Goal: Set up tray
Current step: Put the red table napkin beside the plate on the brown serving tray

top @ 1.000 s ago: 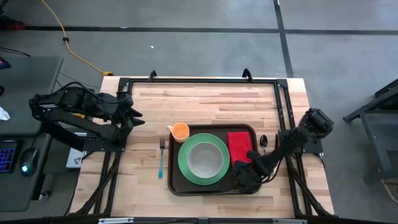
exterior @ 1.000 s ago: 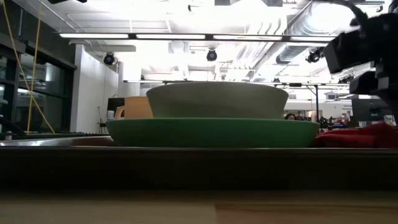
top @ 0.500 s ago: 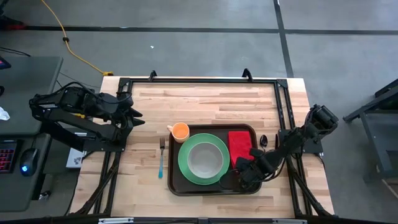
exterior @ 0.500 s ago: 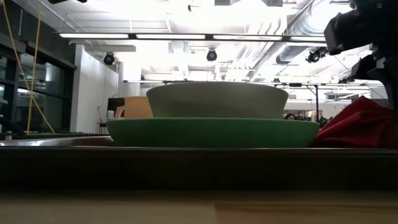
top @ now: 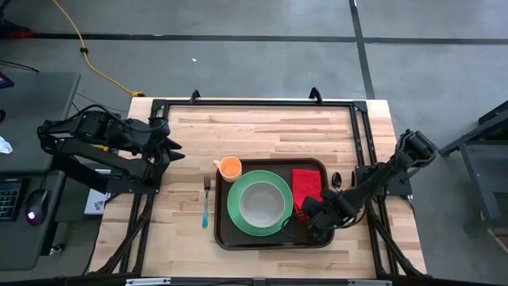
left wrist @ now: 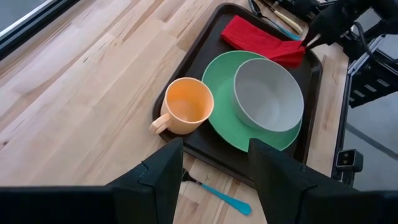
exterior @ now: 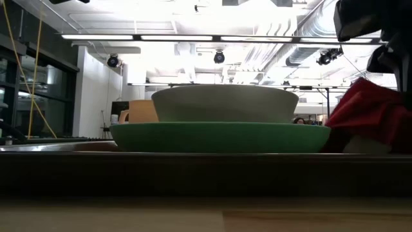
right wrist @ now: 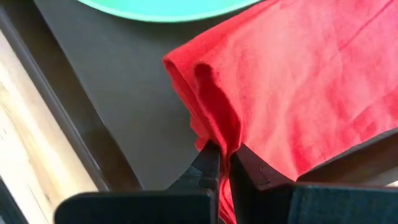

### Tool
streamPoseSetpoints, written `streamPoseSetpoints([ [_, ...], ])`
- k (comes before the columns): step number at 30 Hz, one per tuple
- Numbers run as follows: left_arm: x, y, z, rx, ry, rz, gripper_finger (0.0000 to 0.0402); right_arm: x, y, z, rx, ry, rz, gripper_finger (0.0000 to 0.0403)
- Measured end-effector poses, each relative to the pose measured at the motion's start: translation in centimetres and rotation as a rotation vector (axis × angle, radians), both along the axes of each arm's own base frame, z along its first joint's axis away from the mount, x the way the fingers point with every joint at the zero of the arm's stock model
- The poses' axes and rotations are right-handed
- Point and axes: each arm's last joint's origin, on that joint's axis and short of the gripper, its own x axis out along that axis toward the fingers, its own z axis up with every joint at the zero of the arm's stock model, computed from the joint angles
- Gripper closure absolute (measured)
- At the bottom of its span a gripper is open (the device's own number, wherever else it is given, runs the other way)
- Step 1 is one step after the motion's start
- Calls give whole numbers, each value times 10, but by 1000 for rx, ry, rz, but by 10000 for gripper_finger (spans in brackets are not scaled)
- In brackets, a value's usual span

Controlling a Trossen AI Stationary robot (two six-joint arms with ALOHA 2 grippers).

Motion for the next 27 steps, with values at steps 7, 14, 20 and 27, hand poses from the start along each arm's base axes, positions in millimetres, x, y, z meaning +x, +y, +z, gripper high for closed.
streamPoseSetpoints([
  [7, -1, 0, -1, 2, 14, 0, 190, -1, -1, 1, -3, 2, 4, 402],
  [14, -1, 0, -1, 2, 15, 0, 190, -2, -1, 1, -13, 7, 30, 388],
  [20, -1, 0, -1, 2, 16, 0, 190, -2, -1, 1, -24, 14, 54, 350],
  [27, -1, 0, -1, 3, 21, 0, 190, -5, -4, 0, -48, 50, 54, 303],
])
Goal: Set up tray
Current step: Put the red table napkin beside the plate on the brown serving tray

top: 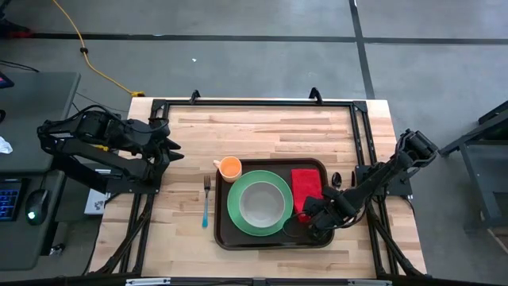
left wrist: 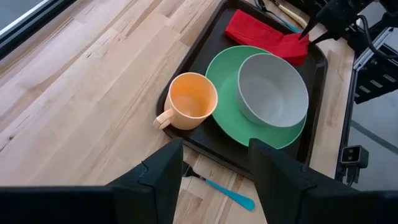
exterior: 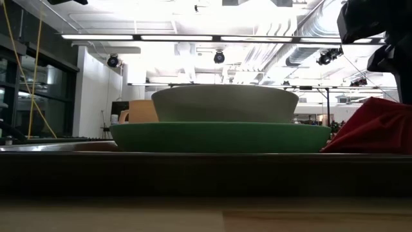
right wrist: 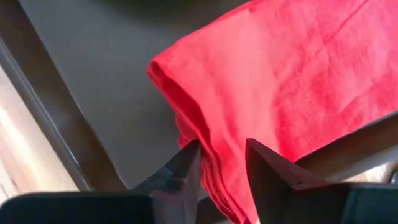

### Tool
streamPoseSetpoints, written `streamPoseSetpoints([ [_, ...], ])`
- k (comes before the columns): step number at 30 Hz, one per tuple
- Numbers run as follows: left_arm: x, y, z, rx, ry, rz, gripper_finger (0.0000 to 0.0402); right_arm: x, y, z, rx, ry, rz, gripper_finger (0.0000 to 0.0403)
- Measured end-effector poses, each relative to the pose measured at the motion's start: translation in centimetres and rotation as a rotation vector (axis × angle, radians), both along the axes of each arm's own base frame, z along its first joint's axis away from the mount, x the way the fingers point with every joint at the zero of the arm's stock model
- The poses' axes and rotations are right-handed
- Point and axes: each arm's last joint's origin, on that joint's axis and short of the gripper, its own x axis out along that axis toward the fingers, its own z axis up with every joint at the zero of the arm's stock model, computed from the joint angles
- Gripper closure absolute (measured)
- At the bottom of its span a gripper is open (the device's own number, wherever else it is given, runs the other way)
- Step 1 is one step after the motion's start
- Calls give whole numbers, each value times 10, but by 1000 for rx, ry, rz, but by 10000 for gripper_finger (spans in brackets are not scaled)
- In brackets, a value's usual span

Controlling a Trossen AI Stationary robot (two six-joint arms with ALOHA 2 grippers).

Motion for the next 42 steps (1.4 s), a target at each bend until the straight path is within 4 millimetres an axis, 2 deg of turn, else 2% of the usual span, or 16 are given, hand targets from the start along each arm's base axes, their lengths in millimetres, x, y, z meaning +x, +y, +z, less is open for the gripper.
streamPoseSetpoints([
  [17, 0, 0, 0, 0, 0, 0, 190, -5, -1, -1, 42, 96, 10, 206],
  [23, 0, 0, 0, 11, -2, 12, 190, 1, -2, 0, 15, 16, -24, 202],
  [29, 0, 0, 0, 11, -2, 12, 190, 8, -4, -2, 8, -17, 13, 201],
  [42, 0, 1, 0, 12, -3, 13, 190, 23, -3, -39, -15, 94, 37, 203],
])
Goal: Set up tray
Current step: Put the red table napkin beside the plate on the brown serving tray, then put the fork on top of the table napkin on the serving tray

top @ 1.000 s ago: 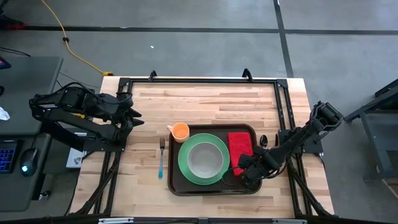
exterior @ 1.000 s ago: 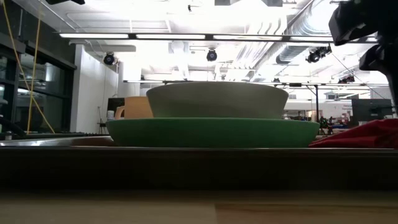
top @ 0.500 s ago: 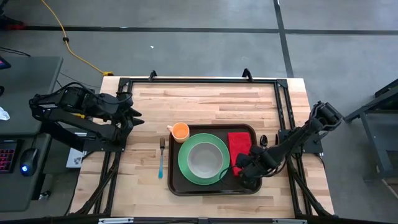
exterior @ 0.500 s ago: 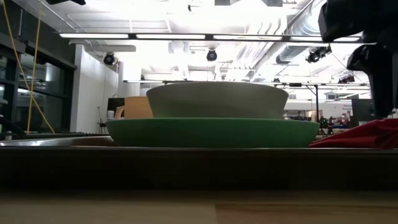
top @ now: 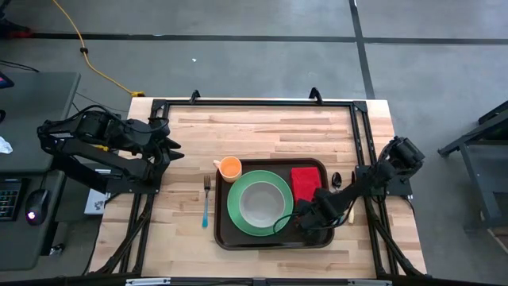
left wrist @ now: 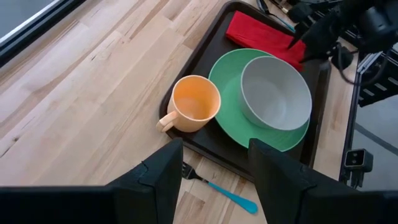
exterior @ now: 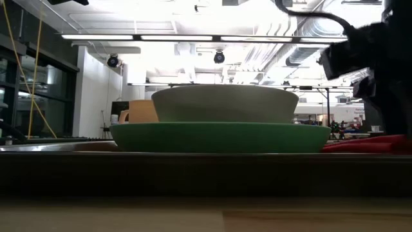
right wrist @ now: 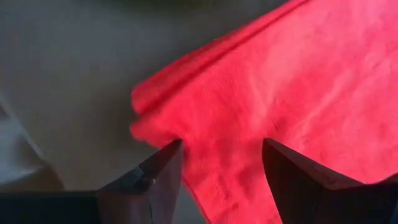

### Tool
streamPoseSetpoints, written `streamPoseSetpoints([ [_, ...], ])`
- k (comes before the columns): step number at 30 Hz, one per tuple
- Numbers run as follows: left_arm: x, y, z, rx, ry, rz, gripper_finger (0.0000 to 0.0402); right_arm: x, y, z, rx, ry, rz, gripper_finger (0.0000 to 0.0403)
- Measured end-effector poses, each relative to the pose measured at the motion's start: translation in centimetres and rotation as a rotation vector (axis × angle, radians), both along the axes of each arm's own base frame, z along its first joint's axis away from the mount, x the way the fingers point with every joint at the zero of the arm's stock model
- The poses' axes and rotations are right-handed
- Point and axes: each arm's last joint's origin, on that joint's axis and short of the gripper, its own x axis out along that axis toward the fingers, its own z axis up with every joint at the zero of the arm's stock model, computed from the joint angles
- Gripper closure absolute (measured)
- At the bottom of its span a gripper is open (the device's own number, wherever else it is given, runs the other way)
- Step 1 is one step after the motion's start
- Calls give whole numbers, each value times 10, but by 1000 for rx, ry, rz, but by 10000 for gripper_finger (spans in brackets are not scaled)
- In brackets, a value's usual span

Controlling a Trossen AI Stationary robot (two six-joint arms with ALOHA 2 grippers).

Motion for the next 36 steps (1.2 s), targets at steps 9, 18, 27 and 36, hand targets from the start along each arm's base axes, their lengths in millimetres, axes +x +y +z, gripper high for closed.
streamPoseSetpoints([
  [9, 0, 0, 0, 0, 0, 1, 190, 2, 3, -7, 3, 12, 20, 203],
  [18, 0, 0, 0, 2, 0, 1, 190, 4, -5, 8, 54, -32, -12, 203],
  [27, 0, 0, 0, -1, -1, 4, 190, 3, -12, 17, 64, -36, -24, 203],
  [36, 3, 0, -1, 12, 10, 14, 190, -7, -27, 33, 111, 45, -97, 203],
])
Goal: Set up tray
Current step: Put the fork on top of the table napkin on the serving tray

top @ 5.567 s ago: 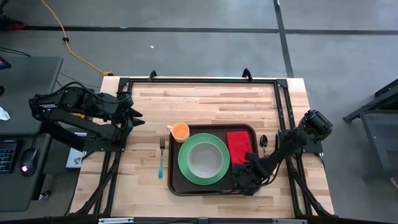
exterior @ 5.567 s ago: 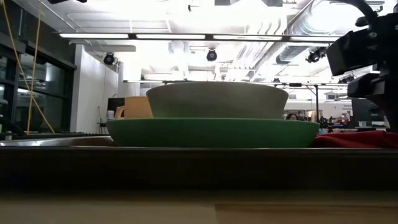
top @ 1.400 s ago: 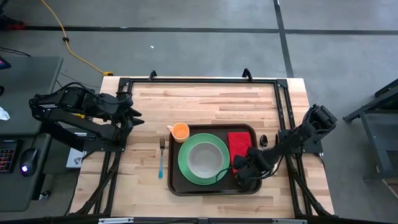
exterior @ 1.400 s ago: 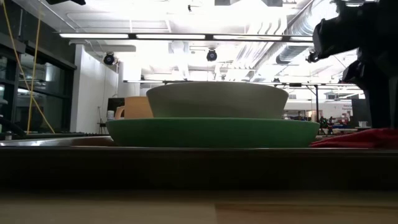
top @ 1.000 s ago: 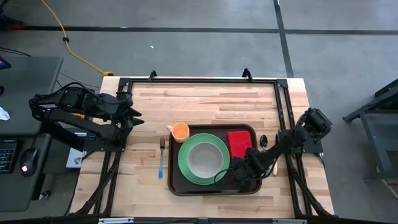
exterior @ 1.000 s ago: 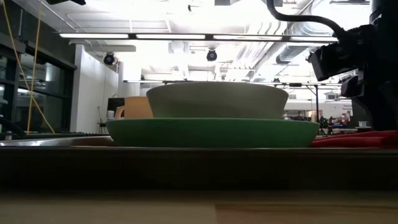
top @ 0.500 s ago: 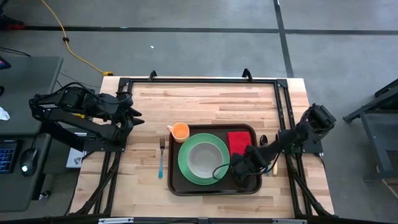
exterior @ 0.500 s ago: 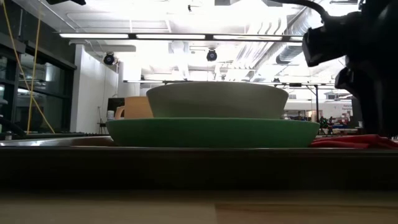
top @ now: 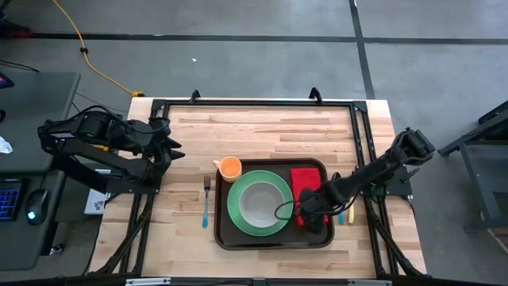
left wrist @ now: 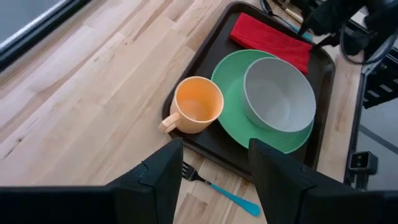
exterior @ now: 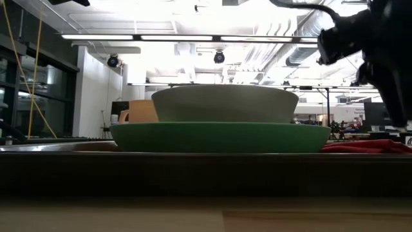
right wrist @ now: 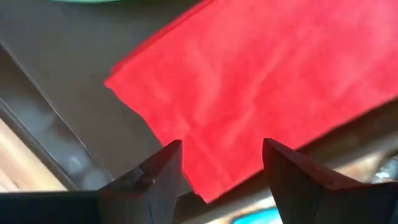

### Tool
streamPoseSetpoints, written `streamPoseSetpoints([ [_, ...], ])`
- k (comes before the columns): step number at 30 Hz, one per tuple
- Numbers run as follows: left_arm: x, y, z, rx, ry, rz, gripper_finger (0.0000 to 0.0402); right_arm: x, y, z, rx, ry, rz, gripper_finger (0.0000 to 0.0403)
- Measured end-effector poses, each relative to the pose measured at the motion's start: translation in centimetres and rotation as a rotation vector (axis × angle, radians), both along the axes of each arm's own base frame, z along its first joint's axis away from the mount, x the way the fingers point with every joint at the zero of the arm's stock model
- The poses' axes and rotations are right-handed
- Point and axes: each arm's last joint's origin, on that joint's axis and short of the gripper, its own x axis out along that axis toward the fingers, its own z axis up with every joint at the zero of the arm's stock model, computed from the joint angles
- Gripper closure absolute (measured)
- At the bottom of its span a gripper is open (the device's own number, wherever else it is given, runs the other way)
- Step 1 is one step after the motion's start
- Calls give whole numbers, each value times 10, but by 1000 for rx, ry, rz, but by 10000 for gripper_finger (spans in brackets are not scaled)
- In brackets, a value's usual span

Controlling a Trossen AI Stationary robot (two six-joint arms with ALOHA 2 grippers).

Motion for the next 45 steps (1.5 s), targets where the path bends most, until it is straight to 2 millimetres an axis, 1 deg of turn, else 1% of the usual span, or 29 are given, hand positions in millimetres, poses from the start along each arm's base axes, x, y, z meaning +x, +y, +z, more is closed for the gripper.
streamPoseSetpoints([
  [5, 2, 0, -1, 8, 8, 6, 190, -11, -14, 26, -9, -59, -92, 202],
  [13, 6, -1, -2, 11, 24, 7, 190, -42, -35, 68, -43, -192, -250, 202],
  [17, 8, -1, -3, 12, 33, 7, 190, -56, -44, 85, -57, -282, -319, 203],
  [21, 8, -1, -3, 13, 36, 7, 190, -66, -51, 98, -72, -379, -344, 201],
  [27, 9, -2, -4, -12, 40, 7, 190, -76, -59, 109, -107, -477, -371, 202],
  [31, 13, -2, -7, -92, 62, 80, 190, -80, -62, 113, -130, -513, -383, 202],
  [36, 20, -4, -16, -217, 165, 214, 190, -81, -63, 113, -147, -516, -385, 202],
  [40, 32, -6, -25, -277, 236, 335, 190, -81, -63, 113, -155, -519, -387, 202],
  [45, 55, -10, -38, -329, 313, 480, 190, -81, -63, 113, -166, -520, -379, 202],
])
